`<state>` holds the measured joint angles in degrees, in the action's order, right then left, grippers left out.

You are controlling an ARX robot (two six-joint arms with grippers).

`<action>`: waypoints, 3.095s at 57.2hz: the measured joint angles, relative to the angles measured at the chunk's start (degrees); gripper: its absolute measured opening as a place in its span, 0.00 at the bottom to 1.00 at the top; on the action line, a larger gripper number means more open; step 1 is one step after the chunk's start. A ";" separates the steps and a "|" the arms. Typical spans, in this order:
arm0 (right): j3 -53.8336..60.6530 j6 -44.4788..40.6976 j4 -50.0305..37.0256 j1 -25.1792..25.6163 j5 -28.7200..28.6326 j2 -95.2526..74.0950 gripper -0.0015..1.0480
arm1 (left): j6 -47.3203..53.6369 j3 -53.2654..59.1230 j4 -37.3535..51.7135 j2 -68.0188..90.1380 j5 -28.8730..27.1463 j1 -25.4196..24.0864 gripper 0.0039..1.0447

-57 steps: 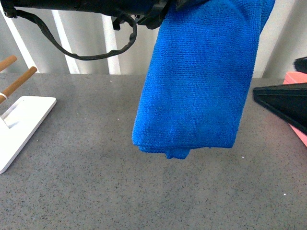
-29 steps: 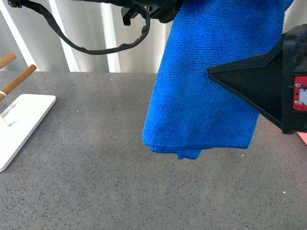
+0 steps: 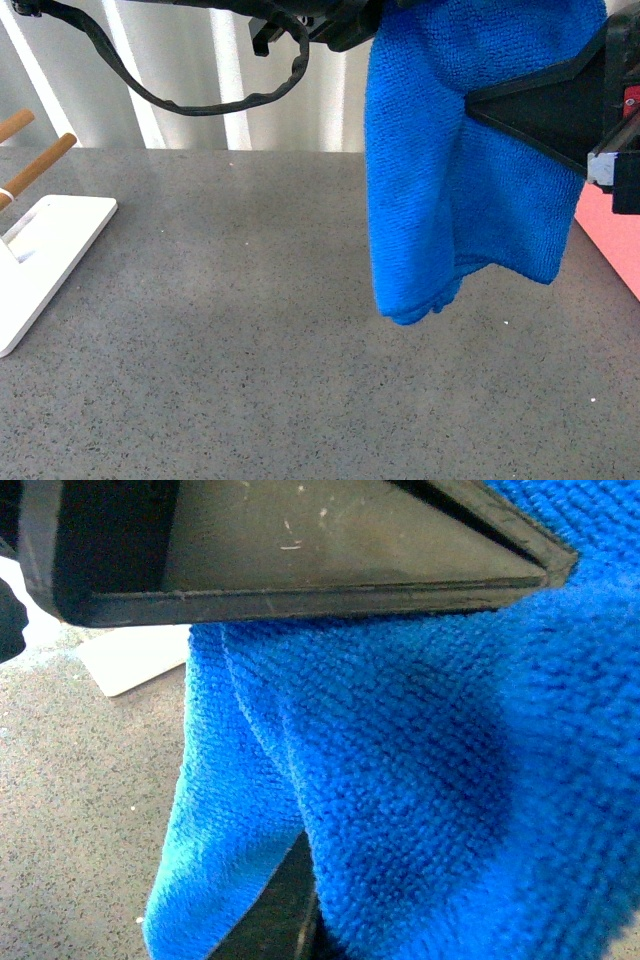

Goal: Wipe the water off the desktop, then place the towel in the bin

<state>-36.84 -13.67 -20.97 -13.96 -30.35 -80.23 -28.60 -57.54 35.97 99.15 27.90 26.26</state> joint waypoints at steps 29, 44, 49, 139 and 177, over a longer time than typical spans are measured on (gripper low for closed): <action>-1.99 -0.02 1.53 3.26 -1.20 0.09 0.04 | 0.09 0.00 -2.43 0.02 -0.74 -1.31 0.10; -4.68 -0.04 3.85 6.29 0.28 -0.04 0.04 | -0.02 0.17 -2.60 0.02 -0.33 -7.48 0.47; -5.81 -0.02 4.39 7.76 1.09 -0.81 0.04 | 0.02 2.14 -1.70 -0.63 1.25 -12.85 0.64; -11.08 -1.38 14.91 12.20 14.25 -6.69 0.04 | 28.17 56.19 4.68 -57.05 -21.57 -32.87 0.03; -10.99 -2.21 14.91 12.33 14.36 -6.56 0.04 | 28.17 56.26 -16.61 -79.95 -27.82 -26.34 0.03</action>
<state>-47.83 -15.88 -6.07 -1.63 -15.99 -86.78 -0.43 -1.28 19.35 19.20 0.08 -0.08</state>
